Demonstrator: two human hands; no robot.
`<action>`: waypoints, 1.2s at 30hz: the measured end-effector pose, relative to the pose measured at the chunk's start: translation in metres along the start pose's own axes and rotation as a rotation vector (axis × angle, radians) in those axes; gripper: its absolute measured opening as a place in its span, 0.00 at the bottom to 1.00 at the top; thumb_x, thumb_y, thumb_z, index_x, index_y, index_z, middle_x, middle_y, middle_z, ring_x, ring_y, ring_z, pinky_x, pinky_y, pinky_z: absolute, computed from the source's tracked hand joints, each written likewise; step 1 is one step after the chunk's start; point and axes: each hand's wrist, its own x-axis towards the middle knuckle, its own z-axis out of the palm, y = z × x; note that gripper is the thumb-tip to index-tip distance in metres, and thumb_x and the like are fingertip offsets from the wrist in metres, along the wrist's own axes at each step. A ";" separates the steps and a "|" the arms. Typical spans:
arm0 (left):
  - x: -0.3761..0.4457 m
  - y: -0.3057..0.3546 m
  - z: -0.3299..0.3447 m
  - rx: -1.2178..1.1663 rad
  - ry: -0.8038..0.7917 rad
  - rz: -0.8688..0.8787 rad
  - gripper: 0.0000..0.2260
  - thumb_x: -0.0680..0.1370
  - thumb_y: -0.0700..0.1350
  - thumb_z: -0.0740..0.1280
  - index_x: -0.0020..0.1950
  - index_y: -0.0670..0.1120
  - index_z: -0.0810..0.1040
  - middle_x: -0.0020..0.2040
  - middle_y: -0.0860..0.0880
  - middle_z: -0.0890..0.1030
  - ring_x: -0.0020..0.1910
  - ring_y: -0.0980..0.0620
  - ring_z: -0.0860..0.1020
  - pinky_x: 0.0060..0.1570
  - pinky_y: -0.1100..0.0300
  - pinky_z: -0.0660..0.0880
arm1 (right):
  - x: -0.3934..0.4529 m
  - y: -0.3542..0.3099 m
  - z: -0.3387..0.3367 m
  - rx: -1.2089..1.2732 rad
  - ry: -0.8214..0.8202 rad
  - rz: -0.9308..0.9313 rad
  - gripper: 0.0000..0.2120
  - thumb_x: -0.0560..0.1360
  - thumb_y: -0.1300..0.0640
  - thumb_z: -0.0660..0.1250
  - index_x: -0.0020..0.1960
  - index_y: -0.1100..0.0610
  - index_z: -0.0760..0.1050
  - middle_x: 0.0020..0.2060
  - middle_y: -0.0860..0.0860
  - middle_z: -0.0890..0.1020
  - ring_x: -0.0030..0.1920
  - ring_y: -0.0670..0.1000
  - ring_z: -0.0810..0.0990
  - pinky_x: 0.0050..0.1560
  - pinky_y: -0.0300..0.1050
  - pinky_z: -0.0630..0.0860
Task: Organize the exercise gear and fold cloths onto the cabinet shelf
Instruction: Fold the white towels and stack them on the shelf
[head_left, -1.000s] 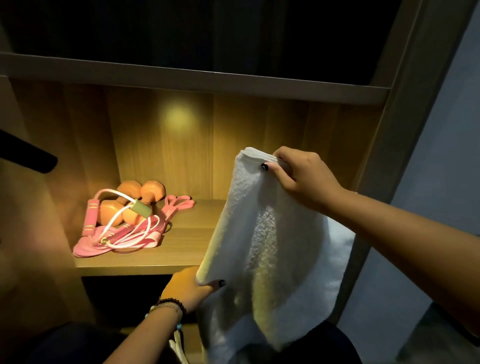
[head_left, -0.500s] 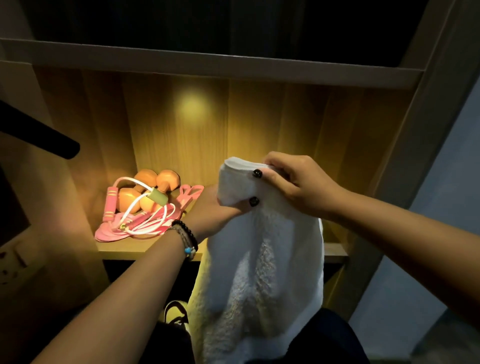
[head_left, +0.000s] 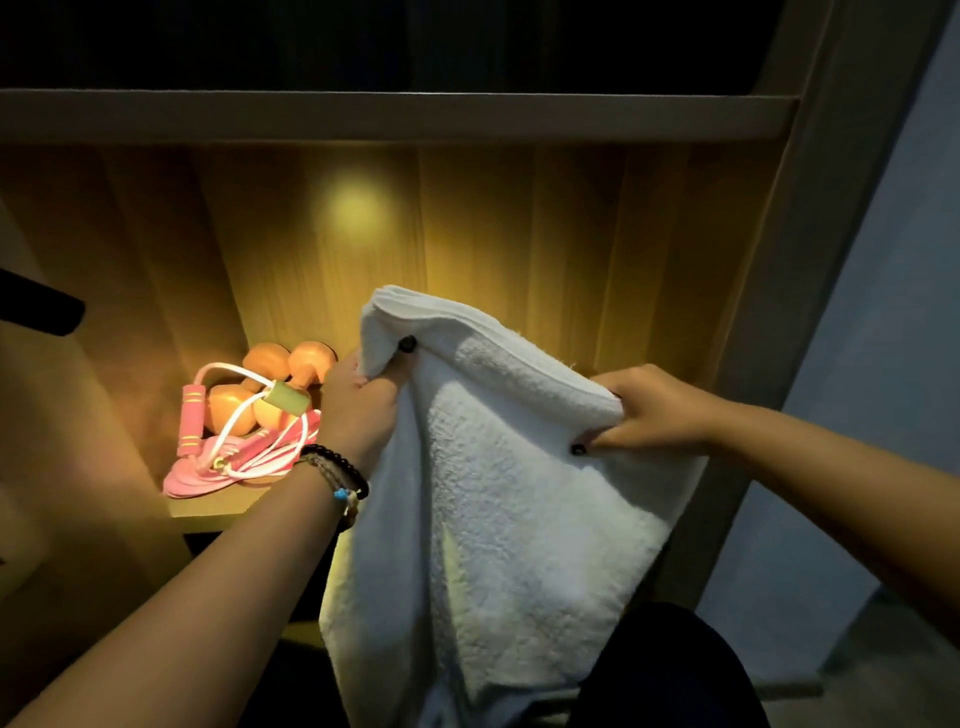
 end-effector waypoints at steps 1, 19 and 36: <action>0.004 0.000 -0.003 0.035 0.016 -0.009 0.09 0.75 0.48 0.71 0.35 0.50 0.76 0.34 0.53 0.78 0.36 0.56 0.73 0.37 0.59 0.70 | -0.002 0.007 -0.001 0.018 0.004 0.022 0.12 0.69 0.48 0.75 0.51 0.47 0.78 0.46 0.43 0.81 0.46 0.42 0.79 0.42 0.34 0.75; -0.001 -0.001 -0.036 0.293 0.003 -0.054 0.09 0.70 0.57 0.69 0.45 0.54 0.83 0.42 0.51 0.85 0.42 0.49 0.81 0.44 0.49 0.78 | 0.004 -0.007 -0.041 -0.747 0.368 0.015 0.10 0.82 0.48 0.54 0.52 0.54 0.67 0.39 0.48 0.71 0.32 0.46 0.70 0.27 0.38 0.64; 0.043 -0.031 -0.028 0.167 0.034 -0.273 0.06 0.75 0.48 0.70 0.42 0.47 0.82 0.46 0.38 0.83 0.44 0.42 0.81 0.51 0.40 0.78 | 0.038 -0.008 -0.052 -0.633 0.342 0.015 0.13 0.78 0.46 0.57 0.46 0.55 0.73 0.37 0.51 0.75 0.34 0.51 0.72 0.32 0.43 0.68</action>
